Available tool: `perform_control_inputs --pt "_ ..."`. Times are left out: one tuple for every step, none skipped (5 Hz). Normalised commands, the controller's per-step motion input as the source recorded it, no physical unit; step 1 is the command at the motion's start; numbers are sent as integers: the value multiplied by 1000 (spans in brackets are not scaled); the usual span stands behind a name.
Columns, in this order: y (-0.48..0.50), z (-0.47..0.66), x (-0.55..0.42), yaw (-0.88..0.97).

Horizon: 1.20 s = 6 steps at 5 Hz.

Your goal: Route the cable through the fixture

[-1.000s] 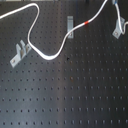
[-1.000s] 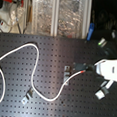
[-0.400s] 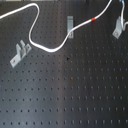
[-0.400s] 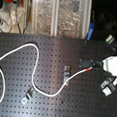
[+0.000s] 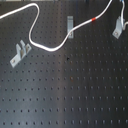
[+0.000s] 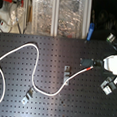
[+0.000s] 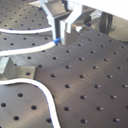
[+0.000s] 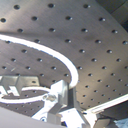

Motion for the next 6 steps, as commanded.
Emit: perform_control_inputs --pt "-341 -7 -423 -20" --pt "123 34 -835 -17" --pt "55 223 -398 -663" --pt "0 0 0 -3" --pt "-3 0 -23 0" --pt "569 -4 -244 369"
